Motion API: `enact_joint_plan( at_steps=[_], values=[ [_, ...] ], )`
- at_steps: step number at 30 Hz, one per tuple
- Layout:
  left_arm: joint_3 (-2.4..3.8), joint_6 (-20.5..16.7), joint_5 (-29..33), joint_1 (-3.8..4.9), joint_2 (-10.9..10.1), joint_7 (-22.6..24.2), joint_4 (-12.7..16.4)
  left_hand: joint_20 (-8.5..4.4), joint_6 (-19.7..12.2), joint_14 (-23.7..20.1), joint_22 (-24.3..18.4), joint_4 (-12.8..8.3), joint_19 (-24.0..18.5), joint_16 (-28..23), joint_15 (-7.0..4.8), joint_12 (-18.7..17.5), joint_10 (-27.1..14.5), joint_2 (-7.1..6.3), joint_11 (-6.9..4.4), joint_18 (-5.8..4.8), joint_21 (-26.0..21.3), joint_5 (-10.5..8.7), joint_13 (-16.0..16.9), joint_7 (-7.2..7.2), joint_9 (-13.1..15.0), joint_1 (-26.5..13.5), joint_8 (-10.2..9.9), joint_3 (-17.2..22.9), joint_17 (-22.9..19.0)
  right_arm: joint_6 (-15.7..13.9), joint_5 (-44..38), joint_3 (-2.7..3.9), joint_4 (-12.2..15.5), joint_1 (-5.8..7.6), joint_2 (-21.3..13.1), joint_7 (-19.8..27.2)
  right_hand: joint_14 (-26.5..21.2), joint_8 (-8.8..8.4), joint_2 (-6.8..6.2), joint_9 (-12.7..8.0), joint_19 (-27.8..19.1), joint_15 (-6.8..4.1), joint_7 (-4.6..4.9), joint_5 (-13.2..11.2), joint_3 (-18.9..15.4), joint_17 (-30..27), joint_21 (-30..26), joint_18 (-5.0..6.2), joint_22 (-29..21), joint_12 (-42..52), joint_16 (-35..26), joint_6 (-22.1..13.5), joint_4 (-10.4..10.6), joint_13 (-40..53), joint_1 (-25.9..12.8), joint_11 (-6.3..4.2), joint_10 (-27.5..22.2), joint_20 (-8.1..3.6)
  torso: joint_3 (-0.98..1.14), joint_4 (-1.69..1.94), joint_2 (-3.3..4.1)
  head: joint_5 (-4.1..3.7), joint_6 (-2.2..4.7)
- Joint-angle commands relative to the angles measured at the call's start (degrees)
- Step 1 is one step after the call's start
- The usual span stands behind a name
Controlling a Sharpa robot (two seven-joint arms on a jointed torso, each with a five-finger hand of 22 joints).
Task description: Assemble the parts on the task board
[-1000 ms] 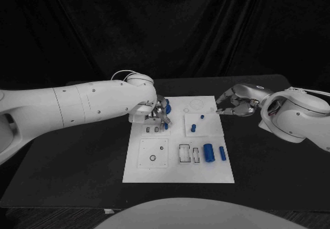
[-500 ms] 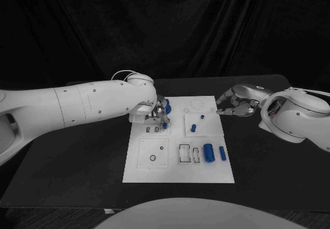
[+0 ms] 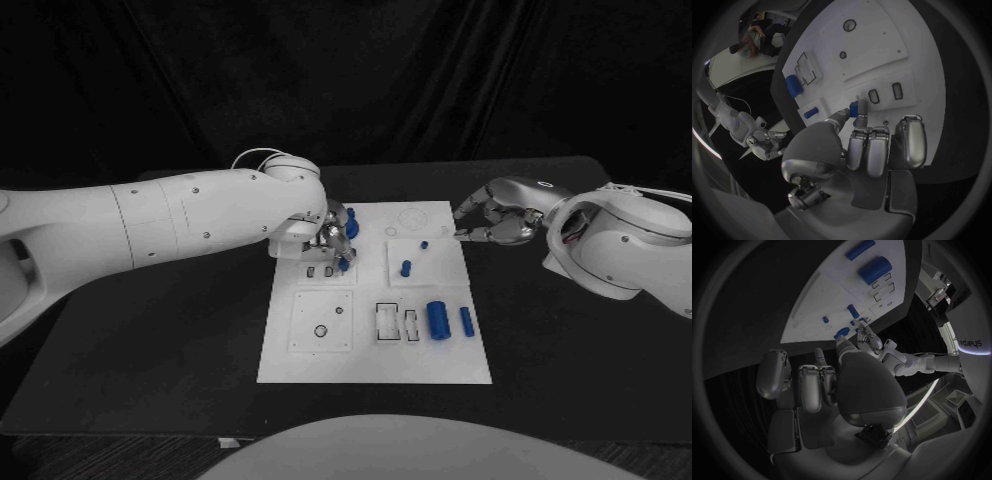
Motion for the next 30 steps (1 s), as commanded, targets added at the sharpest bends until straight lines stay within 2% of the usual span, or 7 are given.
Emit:
enact_joint_plan(
  at_steps=[1,4,7,8,22,30],
  values=[
    [-0.02,-0.6,0.1,-0.20,-0.4,0.6,0.3,-0.21,0.5,6.2,1.5,-1.1,0.1,0.2,-0.30,0.2,5.9,-0.30,-0.42,0.47,-0.4,0.31,15.1,-0.14,0.8,-1.5,-0.6,3.3,15.1,0.6,-0.1,0.03,0.1,-0.15,-0.2,-0.9,4.8,-0.27,0.17,-0.1,-0.3,0.41,0.00,0.1,0.1,11.3,-0.2,1.15,9.4,-0.4,-0.3,0.6,-0.5,9.7,0.7,0.49,2.4,-0.06,0.01,0.02,0.00,-0.04,-0.01],
    [-0.02,-1.3,0.1,-0.20,-1.0,0.6,0.6,-0.21,0.6,6.2,1.6,-1.7,0.2,0.2,-0.33,0.2,5.9,-1.01,-0.39,0.47,-0.5,0.46,15.1,-0.10,1.4,-2.5,-0.8,5.4,15.1,0.7,-0.1,0.03,0.2,-0.15,-0.3,-1.0,4.8,-0.27,0.17,-0.1,-0.3,0.41,0.00,0.1,0.1,11.3,-0.2,1.15,9.4,-0.4,-0.3,0.6,-0.5,9.7,0.7,0.49,2.4,-0.06,-0.01,0.04,0.00,-0.06,-0.01],
    [-0.02,-1.9,0.1,-0.21,-1.5,0.6,0.9,-0.21,0.6,6.2,1.6,-1.7,0.2,0.2,-0.33,0.2,5.9,-1.01,-0.39,0.47,-0.5,0.46,15.1,-0.10,1.4,-2.5,-0.8,5.4,15.1,0.8,-0.1,0.03,0.3,-0.15,-0.4,-1.1,4.8,-0.27,0.17,-0.1,-0.3,0.41,0.00,0.1,0.1,11.3,-0.2,1.15,9.4,-0.4,-0.3,0.6,-0.5,9.7,0.7,0.49,2.4,-0.06,0.00,0.04,0.02,-0.07,-0.01],
    [-0.02,-2.1,0.1,-0.21,-1.7,0.6,1.0,-0.19,0.7,6.2,1.6,-2.1,0.2,0.2,-0.36,0.2,5.9,-1.52,-0.40,0.47,-0.5,0.56,15.1,-0.07,2.0,-3.5,-1.0,7.2,15.1,0.8,-0.1,0.03,0.3,-0.15,-0.4,-1.1,4.8,-0.28,0.17,-0.1,-0.3,0.41,0.00,0.1,0.1,11.2,-0.3,1.16,9.4,-0.4,-0.4,0.6,-0.5,9.7,0.7,0.49,2.4,-0.05,0.00,0.04,0.02,-0.13,-0.01],
    [-0.02,-3.7,0.1,-0.21,-3.4,0.3,2.4,-0.18,0.6,6.2,1.7,-2.6,0.3,0.2,-0.34,0.2,5.9,-1.85,-0.36,0.47,-0.7,1.03,15.1,0.00,2.6,-4.5,-1.3,9.3,15.1,1.1,-0.1,0.03,0.4,-0.15,-0.6,-1.4,4.8,-0.29,0.23,-0.1,-0.5,0.42,0.01,0.2,0.1,11.1,-0.6,1.22,9.3,-0.5,-0.6,0.7,-0.6,9.5,0.9,0.50,2.3,-0.05,0.01,0.07,-0.01,-0.03,-0.01],
    [-0.03,-4.9,0.1,-0.21,-4.9,-1.4,3.6,-0.20,1.0,6.2,2.1,-2.7,0.6,0.2,-0.39,0.2,5.9,-2.11,-0.41,0.40,-0.5,1.71,15.1,-0.01,3.1,-5.6,-1.4,10.6,15.1,1.2,-0.1,0.03,0.4,-0.16,-0.5,-1.5,4.7,-0.29,0.27,-0.2,-0.6,0.43,0.03,0.2,0.2,10.8,-1.0,1.29,9.2,-0.8,-0.8,0.7,-0.6,9.2,1.0,0.51,2.1,-0.04,-0.02,0.06,0.00,0.23,-0.01]
  ],
)
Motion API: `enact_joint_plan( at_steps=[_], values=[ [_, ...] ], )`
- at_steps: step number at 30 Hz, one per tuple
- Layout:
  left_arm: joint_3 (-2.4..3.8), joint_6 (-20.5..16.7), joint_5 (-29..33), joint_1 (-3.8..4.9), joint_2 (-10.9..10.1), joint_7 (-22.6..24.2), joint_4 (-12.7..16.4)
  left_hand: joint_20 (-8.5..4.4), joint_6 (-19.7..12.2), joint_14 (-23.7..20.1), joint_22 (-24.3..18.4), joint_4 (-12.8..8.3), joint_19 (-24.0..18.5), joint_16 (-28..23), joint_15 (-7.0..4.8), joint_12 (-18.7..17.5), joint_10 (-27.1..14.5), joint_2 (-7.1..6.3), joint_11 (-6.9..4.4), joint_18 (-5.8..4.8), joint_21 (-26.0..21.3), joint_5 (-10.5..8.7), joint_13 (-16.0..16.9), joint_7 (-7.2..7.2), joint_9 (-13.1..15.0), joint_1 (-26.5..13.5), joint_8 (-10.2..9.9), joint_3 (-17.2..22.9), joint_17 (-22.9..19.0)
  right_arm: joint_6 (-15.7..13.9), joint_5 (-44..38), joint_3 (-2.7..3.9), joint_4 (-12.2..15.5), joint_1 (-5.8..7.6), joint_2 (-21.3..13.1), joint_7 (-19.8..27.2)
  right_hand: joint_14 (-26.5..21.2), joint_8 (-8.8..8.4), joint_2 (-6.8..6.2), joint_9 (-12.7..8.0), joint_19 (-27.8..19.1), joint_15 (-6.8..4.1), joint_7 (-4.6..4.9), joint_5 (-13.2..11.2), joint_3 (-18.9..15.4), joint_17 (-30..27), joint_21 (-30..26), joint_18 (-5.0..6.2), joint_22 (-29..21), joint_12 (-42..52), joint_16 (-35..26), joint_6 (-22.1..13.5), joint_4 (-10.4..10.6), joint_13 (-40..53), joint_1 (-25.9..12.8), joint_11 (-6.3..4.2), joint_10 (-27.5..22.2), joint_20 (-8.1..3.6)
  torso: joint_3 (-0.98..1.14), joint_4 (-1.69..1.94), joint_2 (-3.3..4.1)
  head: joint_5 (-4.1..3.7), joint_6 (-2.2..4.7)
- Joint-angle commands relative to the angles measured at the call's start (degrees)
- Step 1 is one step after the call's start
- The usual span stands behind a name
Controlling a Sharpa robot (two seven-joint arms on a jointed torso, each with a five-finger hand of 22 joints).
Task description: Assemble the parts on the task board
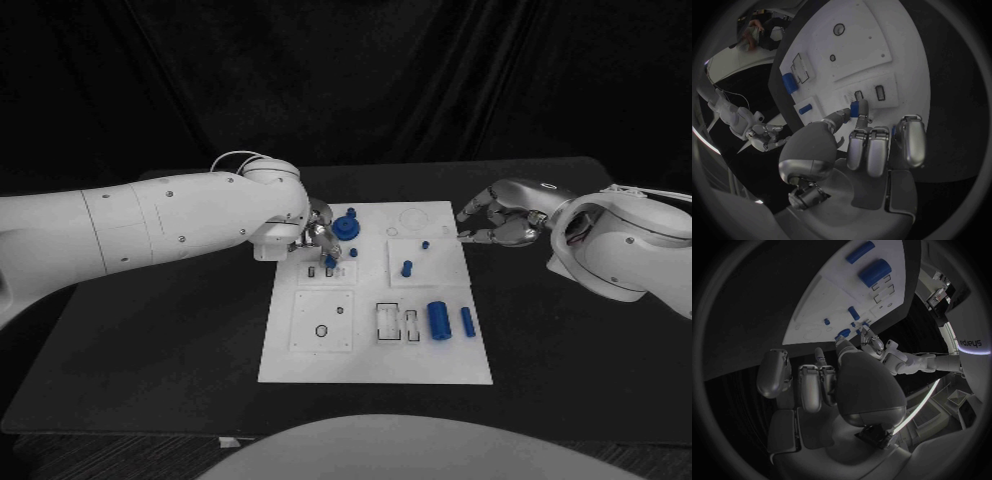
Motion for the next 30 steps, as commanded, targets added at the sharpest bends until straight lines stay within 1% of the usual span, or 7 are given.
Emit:
enact_joint_plan(
  at_steps=[1,4,8,13,17,22,30],
  values=[
    [0.04,-1.9,0.1,-0.10,-0.4,-1.1,0.8,-0.02,0.5,6.2,2.1,-0.4,0.5,0.2,-0.42,0.2,5.9,-0.17,-0.47,0.38,0.0,0.36,15.1,-0.25,0.2,-0.7,-0.2,1.2,15.1,0.5,-0.1,0.03,0.1,-0.14,0.1,-1.1,4.7,-0.29,-0.05,-0.1,-0.5,0.43,0.03,0.2,0.0,10.8,-0.4,0.81,9.2,-0.3,-0.2,0.3,-0.5,9.2,0.7,0.51,2.1,0.12,-0.02,-0.01,0.01,0.08,-0.01],
    [0.04,-2.6,0.1,-0.11,-0.8,-1.4,1.2,-0.08,0.8,6.2,2.3,-0.6,0.7,0.2,-0.52,0.2,5.9,-0.34,-0.56,0.35,0.0,0.71,15.1,-0.36,0.4,-1.0,-0.2,1.7,15.1,0.6,-0.1,0.03,0.0,-0.14,0.2,-1.1,4.7,-0.29,-0.03,-0.1,-0.5,0.44,0.03,0.2,0.0,10.8,-0.4,0.83,9.2,-0.4,-0.3,0.3,-0.5,9.2,0.7,0.52,2.1,0.13,-0.05,0.02,0.01,0.10,-0.01],
    [0.04,-3.7,0.1,-0.12,-1.3,-1.9,1.8,-0.26,1.3,6.2,2.6,-0.7,1.1,0.2,-0.74,0.2,5.9,-0.46,-0.77,0.28,0.2,1.18,15.1,-0.52,0.9,-1.8,-0.2,2.6,15.1,0.6,-0.1,0.03,0.0,-0.15,0.2,-1.1,4.6,-0.30,-0.02,-0.1,-0.6,0.45,0.04,0.3,0.0,10.7,-0.6,0.86,9.1,-0.4,-0.4,0.3,-0.5,9.1,0.8,0.53,2.0,0.13,-0.03,0.06,-0.02,0.06,-0.01],
    [0.04,-4.7,0.1,-0.15,-2.0,-2.1,2.5,-0.42,1.6,6.2,2.8,-0.6,1.4,0.2,-0.89,0.2,5.9,-0.73,-0.91,0.22,0.3,1.38,15.1,-0.61,1.2,-2.6,-0.3,3.2,15.1,0.6,-0.1,0.03,0.1,-0.15,0.1,-1.2,4.6,-0.31,-0.02,-0.1,-0.6,0.45,0.04,0.3,0.0,10.7,-0.7,0.87,9.1,-0.4,-0.4,0.3,-0.5,9.1,0.8,0.53,2.0,0.14,0.02,-0.06,0.00,0.23,-0.01],
    [0.03,-5.3,0.1,-0.20,-2.4,-2.3,3.0,-0.59,2.1,6.2,3.3,-0.7,2.0,0.2,-1.07,0.2,5.9,-1.01,-1.09,0.07,0.6,1.40,15.1,-0.80,1.4,-3.3,-0.3,3.6,15.1,0.6,-0.1,0.03,0.1,-0.16,-0.1,-1.2,4.6,-0.32,-0.02,-0.1,-0.6,0.47,0.05,0.3,0.0,10.6,-0.8,0.89,9.1,-0.6,-0.5,0.4,-0.5,9.0,0.8,0.54,1.9,0.15,0.04,0.12,0.01,0.22,-0.01],
    [0.03,-5.7,0.1,-0.26,-2.6,-2.5,3.3,-0.65,2.3,6.2,3.5,-0.7,2.2,0.2,-1.13,0.2,5.9,-1.08,-1.16,0.03,0.7,1.39,15.1,-0.87,1.5,-3.5,-0.3,3.8,15.1,0.6,-0.1,0.03,0.0,-0.17,-0.1,-1.2,4.6,-0.32,-0.02,-0.1,-0.6,0.47,0.05,0.3,0.0,10.6,-0.8,0.89,9.1,-0.6,-0.5,0.4,-0.5,9.0,0.8,0.54,1.9,0.15,0.01,-0.09,0.02,0.50,-0.01],
    [0.03,-5.7,0.1,-0.53,-3.2,-2.6,3.9,-0.75,2.5,6.2,3.5,-0.8,2.4,0.2,-1.23,0.2,5.9,-1.07,-1.27,0.02,0.7,1.53,15.1,-0.99,1.6,-3.6,-0.3,4.2,15.1,0.7,-0.1,0.03,0.0,-0.19,0.0,-1.2,4.6,-0.34,-0.03,-0.1,-0.7,0.48,0.07,0.3,0.0,10.5,-0.9,0.91,9.0,-0.6,-0.6,0.4,-0.6,8.9,0.8,0.56,1.9,0.16,-0.01,-0.04,0.02,0.78,-0.01]
  ],
)
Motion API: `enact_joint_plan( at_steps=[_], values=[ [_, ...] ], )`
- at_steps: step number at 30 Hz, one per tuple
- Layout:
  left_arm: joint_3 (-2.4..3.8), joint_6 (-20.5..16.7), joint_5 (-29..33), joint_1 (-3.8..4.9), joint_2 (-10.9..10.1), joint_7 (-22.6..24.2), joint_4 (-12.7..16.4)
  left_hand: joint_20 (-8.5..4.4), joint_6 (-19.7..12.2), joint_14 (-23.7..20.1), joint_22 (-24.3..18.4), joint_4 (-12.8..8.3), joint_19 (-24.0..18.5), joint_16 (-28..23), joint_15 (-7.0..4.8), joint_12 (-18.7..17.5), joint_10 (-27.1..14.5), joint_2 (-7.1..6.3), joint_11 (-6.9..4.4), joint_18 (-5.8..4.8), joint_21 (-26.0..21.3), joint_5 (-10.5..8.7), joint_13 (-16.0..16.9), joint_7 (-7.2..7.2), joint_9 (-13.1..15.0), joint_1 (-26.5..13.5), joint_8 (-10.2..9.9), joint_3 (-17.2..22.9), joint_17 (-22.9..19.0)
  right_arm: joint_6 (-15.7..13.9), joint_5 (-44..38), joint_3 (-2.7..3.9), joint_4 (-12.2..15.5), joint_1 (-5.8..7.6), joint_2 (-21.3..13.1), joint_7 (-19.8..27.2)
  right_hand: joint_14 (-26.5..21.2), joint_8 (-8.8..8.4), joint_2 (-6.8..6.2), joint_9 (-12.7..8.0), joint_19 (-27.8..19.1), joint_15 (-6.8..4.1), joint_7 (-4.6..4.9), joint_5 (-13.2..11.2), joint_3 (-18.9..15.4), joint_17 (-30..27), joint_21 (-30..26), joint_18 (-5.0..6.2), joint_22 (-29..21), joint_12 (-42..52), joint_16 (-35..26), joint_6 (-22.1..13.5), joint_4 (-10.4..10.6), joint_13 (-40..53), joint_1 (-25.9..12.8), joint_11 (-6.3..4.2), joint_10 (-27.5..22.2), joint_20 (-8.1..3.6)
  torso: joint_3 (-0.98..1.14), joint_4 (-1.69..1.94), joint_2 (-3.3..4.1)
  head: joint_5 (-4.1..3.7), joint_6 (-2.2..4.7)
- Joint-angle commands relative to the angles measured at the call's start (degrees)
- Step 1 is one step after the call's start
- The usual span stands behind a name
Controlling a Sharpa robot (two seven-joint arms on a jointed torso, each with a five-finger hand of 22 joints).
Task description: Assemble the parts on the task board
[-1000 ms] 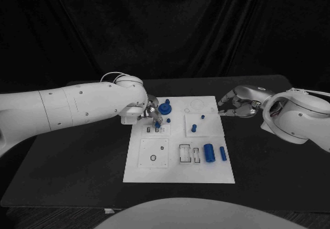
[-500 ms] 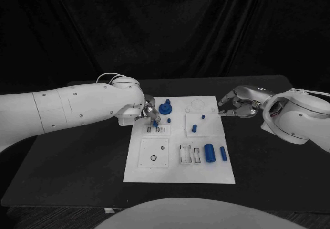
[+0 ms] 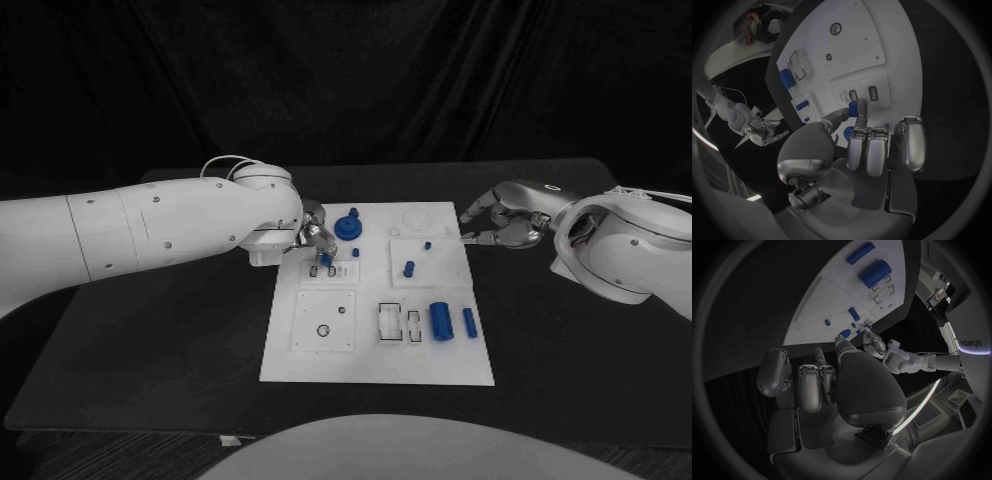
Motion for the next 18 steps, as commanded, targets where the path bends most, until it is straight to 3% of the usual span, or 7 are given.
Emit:
enact_joint_plan(
  at_steps=[1,18],
  values=[
    [0.04,-0.7,0.1,-0.23,-0.2,-0.1,0.4,0.06,0.4,6.2,3.6,0.0,0.5,0.2,-0.40,0.2,6.0,0.20,-0.33,0.02,0.3,0.41,15.1,-0.15,0.1,-0.4,-0.3,0.4,15.1,0.4,-0.1,0.03,0.1,-0.16,0.0,-1.0,4.6,-0.34,0.08,-0.1,-0.4,0.48,0.07,0.3,0.0,10.5,-0.2,0.93,9.1,-0.2,-0.4,0.4,-0.2,8.9,0.5,0.36,1.7,-0.01,-0.02,0.04,0.02,0.18,-0.01],
    [0.03,-1.1,0.1,-1.11,-0.6,0.3,1.3,-0.02,0.3,6.2,3.3,-0.2,0.3,0.2,-0.46,0.2,6.0,0.28,-0.37,0.10,0.1,0.66,15.1,-0.14,0.1,-0.4,-0.5,0.8,15.1,0.5,-0.1,0.03,0.2,-0.17,0.0,-1.1,4.5,-0.38,0.08,-0.1,-0.6,0.51,0.08,0.3,-0.1,10.2,-0.5,0.98,9.0,-0.4,-0.6,0.4,-0.2,8.6,0.5,0.38,1.5,0.02,0.09,0.09,-0.04,0.58,-0.01]
  ],
)
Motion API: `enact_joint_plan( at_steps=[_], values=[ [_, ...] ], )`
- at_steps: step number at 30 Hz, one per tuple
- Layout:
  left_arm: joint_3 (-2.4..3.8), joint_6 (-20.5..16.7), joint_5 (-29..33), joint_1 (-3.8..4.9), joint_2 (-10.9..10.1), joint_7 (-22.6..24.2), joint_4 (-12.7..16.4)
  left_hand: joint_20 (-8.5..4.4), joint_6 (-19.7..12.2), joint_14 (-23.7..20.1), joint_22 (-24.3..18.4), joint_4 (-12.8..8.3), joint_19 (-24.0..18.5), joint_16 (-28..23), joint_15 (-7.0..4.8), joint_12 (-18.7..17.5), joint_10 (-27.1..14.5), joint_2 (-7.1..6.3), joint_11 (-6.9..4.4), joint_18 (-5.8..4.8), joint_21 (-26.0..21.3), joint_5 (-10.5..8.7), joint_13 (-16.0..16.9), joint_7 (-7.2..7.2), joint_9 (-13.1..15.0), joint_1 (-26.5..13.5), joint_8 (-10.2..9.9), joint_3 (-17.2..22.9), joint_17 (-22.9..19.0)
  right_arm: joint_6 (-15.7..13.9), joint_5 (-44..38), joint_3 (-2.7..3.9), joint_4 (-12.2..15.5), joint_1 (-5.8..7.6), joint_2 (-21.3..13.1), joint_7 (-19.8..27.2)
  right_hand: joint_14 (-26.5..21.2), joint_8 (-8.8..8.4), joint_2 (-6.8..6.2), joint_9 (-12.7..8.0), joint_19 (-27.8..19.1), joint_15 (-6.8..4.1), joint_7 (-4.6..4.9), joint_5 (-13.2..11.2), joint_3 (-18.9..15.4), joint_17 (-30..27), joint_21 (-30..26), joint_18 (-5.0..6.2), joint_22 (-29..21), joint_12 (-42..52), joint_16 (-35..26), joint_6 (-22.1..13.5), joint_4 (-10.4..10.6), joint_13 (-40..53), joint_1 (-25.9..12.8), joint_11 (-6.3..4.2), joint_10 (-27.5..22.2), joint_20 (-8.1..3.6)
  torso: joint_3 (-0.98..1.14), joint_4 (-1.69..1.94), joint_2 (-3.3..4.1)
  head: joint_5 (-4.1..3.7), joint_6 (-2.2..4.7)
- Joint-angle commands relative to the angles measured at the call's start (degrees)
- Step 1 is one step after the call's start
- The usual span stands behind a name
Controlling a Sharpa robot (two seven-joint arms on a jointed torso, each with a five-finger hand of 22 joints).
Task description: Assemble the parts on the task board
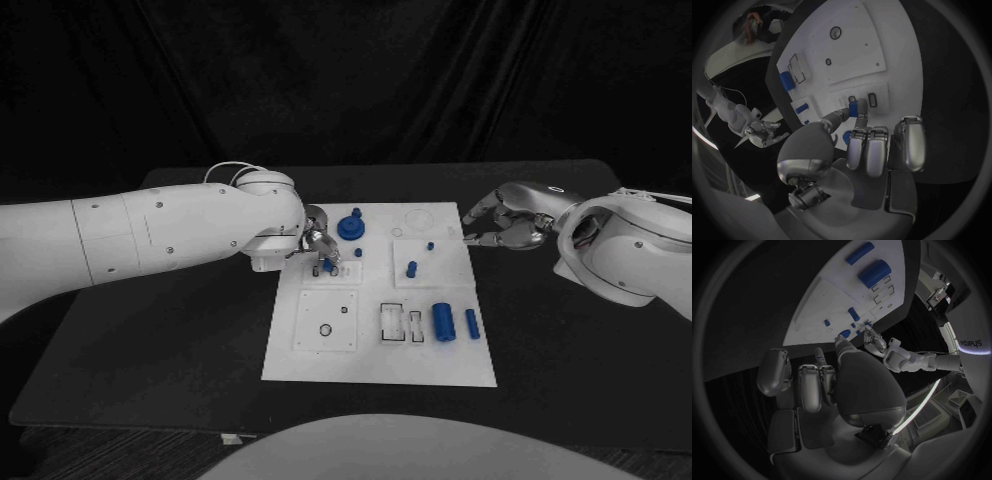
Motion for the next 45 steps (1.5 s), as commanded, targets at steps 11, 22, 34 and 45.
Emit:
enact_joint_plan(
  at_steps=[11,22,34,45],
  values=[
    [0.04,-0.8,0.1,-0.59,0.3,1.1,0.4,-0.05,0.1,6.0,3.1,-0.1,0.2,0.2,-0.26,0.2,6.1,0.55,-0.32,0.14,0.0,0.26,15.1,-0.29,0.1,-0.4,-0.5,0.6,15.1,0.4,-0.1,0.03,0.1,-0.15,-0.1,-0.9,4.4,-0.39,0.09,-0.1,-0.7,0.52,0.09,0.3,-0.1,10.1,-0.6,1.04,8.9,-0.5,-0.5,0.4,-0.3,8.5,0.5,0.39,1.4,0.03,0.01,-0.06,-0.02,0.15,-0.01],
    [0.04,-1.2,0.1,-0.95,0.5,1.9,0.2,-0.06,-0.1,6.0,2.9,-0.1,0.0,0.2,-0.24,0.2,6.1,0.68,-0.27,0.20,-0.3,0.27,15.1,-0.23,0.2,-0.5,-0.6,0.9,15.1,0.5,-0.1,0.03,-0.1,-0.34,-0.1,-0.9,4.4,-0.40,0.10,-0.1,-0.8,0.53,0.10,0.3,-0.1,9.9,-0.7,1.07,8.9,-0.6,-0.6,0.4,-0.3,8.4,0.5,0.41,1.3,0.04,-0.07,-0.09,0.03,0.40,-0.01],
    [0.04,-1.0,0.1,-1.41,0.6,1.8,-0.1,-0.04,-0.1,6.0,2.7,-0.1,-0.3,0.2,-0.18,0.2,6.1,0.67,-0.19,0.27,-0.5,0.03,15.1,-0.15,0.3,-0.8,-0.8,1.1,15.1,0.9,-0.1,0.03,-0.1,-0.54,-0.1,-1.0,4.3,-0.44,0.10,-0.2,-0.9,0.56,0.12,0.3,-0.2,9.8,-1.0,1.11,8.8,-0.7,-0.8,0.5,-0.2,8.3,0.5,0.43,1.2,0.06,-0.08,-0.02,0.02,0.36,-0.01],
    [0.03,-0.5,0.1,-1.69,0.5,1.9,-0.2,0.19,-0.3,6.0,2.5,0.9,-0.5,0.2,0.02,0.2,6.1,0.57,0.02,0.31,-1.1,-8.32,15.1,-0.01,0.7,-2.5,-1.6,0.1,15.1,0.9,-0.1,0.03,-0.2,-0.59,-0.2,-1.1,4.3,-0.44,0.10,-0.2,-0.9,0.56,0.12,0.3,-0.2,9.8,-1.0,1.11,8.8,-0.7,-0.8,0.5,-0.2,8.3,0.5,0.43,1.2,0.06,-0.07,-0.03,0.00,0.39,-0.01]
  ],
)
